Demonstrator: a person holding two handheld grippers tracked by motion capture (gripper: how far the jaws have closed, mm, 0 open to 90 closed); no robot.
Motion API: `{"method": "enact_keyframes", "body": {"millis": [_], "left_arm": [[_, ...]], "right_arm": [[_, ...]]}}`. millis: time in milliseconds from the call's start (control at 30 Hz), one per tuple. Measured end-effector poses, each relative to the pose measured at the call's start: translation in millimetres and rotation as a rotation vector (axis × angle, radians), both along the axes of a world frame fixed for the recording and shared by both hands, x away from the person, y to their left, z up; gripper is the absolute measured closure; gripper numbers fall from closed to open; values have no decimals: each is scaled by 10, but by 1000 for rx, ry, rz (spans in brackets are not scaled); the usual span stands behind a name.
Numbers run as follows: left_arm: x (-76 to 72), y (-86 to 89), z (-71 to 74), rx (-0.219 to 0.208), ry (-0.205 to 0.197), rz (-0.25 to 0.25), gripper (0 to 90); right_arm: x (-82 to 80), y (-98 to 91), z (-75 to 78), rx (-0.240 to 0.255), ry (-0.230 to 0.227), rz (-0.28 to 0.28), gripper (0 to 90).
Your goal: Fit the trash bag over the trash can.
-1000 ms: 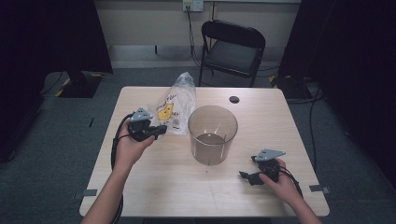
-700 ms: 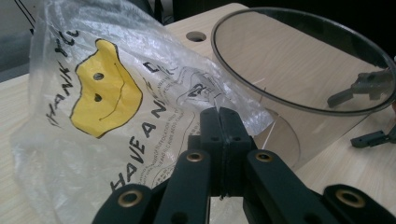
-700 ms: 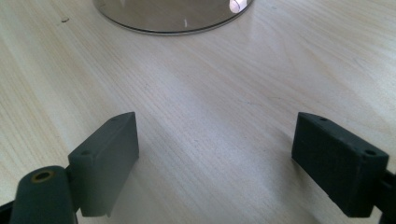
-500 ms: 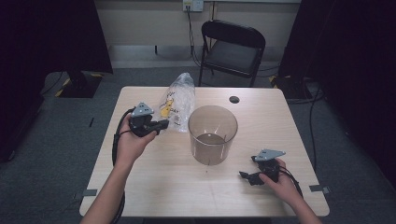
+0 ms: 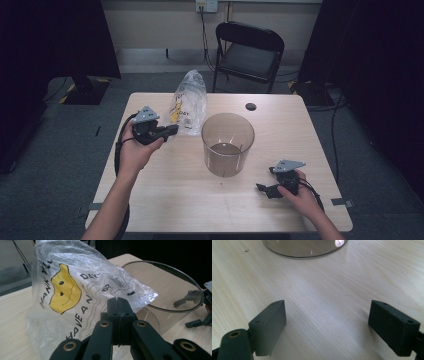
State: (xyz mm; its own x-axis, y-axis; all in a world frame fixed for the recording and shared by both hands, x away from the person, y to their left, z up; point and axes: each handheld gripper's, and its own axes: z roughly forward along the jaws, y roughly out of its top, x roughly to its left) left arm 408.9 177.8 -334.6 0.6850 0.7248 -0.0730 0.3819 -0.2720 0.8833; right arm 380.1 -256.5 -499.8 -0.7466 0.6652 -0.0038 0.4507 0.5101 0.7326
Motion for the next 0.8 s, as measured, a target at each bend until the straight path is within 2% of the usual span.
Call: {"method": "enact_keyframes", "body": {"millis": [200, 467, 600, 800], "left_arm": [[27, -275, 13, 35, -1, -64, 898], [46, -568, -13, 50, 11, -145, 897], [70, -681, -38, 76, 12, -165, 897], [98, -809, -70, 75, 18, -195, 896]], "right_arm": [[-2, 0, 0, 1, 0, -1, 142], [-14, -1, 1, 0, 0, -12, 142], [-17, -1, 1, 0, 0, -15, 141], [-38, -12, 5, 0, 2, -20, 147]]}}
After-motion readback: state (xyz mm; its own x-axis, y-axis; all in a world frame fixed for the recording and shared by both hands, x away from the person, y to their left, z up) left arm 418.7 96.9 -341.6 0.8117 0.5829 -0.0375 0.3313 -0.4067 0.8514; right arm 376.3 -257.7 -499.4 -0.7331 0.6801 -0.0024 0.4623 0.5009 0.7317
